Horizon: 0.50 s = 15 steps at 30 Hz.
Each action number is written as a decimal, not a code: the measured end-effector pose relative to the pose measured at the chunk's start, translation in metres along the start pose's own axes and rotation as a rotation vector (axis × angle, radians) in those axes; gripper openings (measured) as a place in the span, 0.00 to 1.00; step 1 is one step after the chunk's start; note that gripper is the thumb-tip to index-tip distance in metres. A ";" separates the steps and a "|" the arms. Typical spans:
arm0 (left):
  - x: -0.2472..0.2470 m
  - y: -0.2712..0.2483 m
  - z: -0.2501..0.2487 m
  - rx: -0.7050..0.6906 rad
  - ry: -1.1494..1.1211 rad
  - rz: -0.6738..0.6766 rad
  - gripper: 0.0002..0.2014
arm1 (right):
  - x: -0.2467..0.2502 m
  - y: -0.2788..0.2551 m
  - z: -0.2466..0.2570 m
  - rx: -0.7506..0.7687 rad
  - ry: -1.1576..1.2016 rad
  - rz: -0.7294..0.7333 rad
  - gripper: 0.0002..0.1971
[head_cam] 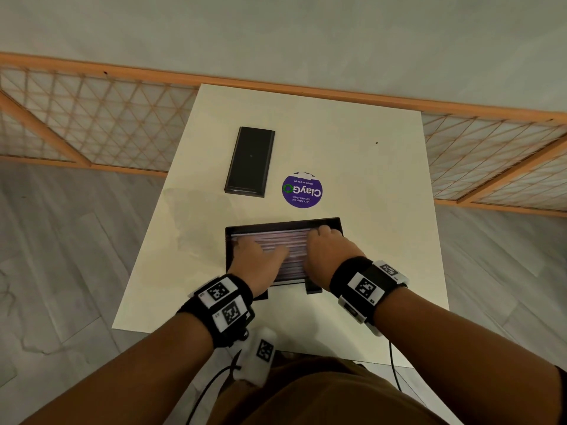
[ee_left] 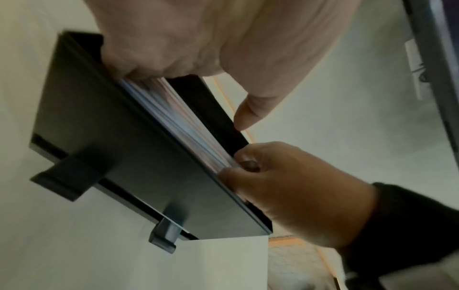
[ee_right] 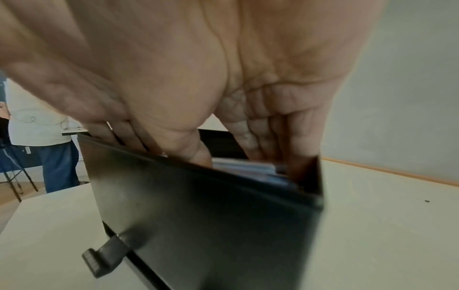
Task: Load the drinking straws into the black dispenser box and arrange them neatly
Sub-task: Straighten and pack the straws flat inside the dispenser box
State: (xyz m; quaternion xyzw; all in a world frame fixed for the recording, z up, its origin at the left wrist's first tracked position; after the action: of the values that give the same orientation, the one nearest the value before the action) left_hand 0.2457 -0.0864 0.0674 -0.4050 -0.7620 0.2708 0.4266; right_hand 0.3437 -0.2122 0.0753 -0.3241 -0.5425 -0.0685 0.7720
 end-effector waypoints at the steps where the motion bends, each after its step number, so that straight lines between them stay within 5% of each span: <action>1: -0.003 0.005 0.001 0.020 -0.005 -0.031 0.35 | -0.001 0.001 -0.001 -0.006 0.010 -0.010 0.21; 4: -0.003 0.002 -0.004 0.114 -0.004 -0.060 0.42 | -0.004 0.003 -0.001 -0.019 0.020 -0.019 0.22; 10: 0.004 0.007 0.002 0.062 -0.125 -0.061 0.37 | -0.007 0.005 -0.002 0.016 0.047 0.031 0.21; 15: 0.000 0.007 0.001 0.104 -0.214 -0.047 0.43 | 0.003 0.008 -0.004 0.087 0.114 0.010 0.17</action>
State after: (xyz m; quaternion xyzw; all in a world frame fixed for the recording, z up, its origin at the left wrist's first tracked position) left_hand 0.2473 -0.0828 0.0620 -0.3335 -0.7973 0.3414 0.3695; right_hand 0.3518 -0.2074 0.0735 -0.2883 -0.4984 -0.0595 0.8154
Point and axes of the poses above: each hand's wrist, its own y-axis towards the middle knuckle, its own x-axis out of the back of the hand, z = x × y, the point moved 4 cm from there along y, towards the middle knuckle, and after that the axes turned 13 degrees about x, right-handed, at the moved point
